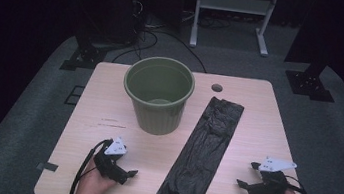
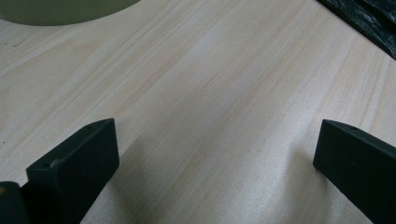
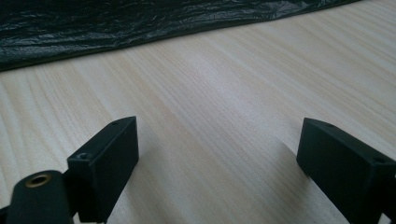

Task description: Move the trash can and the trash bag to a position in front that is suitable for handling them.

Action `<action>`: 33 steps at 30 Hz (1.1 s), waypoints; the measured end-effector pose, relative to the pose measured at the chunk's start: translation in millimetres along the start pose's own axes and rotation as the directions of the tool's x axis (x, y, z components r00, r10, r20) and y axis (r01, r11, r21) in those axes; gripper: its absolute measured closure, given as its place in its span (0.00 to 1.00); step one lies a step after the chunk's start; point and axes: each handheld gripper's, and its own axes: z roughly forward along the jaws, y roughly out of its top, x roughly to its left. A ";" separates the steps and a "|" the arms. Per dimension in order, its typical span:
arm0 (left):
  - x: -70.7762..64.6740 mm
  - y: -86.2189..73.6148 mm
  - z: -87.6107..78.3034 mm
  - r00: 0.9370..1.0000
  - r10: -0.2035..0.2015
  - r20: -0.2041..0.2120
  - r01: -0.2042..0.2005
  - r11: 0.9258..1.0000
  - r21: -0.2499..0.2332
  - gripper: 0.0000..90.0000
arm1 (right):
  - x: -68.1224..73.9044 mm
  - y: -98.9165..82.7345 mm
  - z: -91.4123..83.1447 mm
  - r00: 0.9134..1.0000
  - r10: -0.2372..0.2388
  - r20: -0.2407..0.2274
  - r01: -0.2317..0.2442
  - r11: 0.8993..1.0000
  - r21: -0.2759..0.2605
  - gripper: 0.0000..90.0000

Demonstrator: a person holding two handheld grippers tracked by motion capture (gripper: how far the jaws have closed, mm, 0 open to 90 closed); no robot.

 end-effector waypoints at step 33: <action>0.0 0.1 0.2 1.000 -0.001 -0.002 0.001 1.000 0.000 0.00 | 30.0 57.1 36.2 0.996 -0.043 -0.080 0.038 0.997 -0.064 0.39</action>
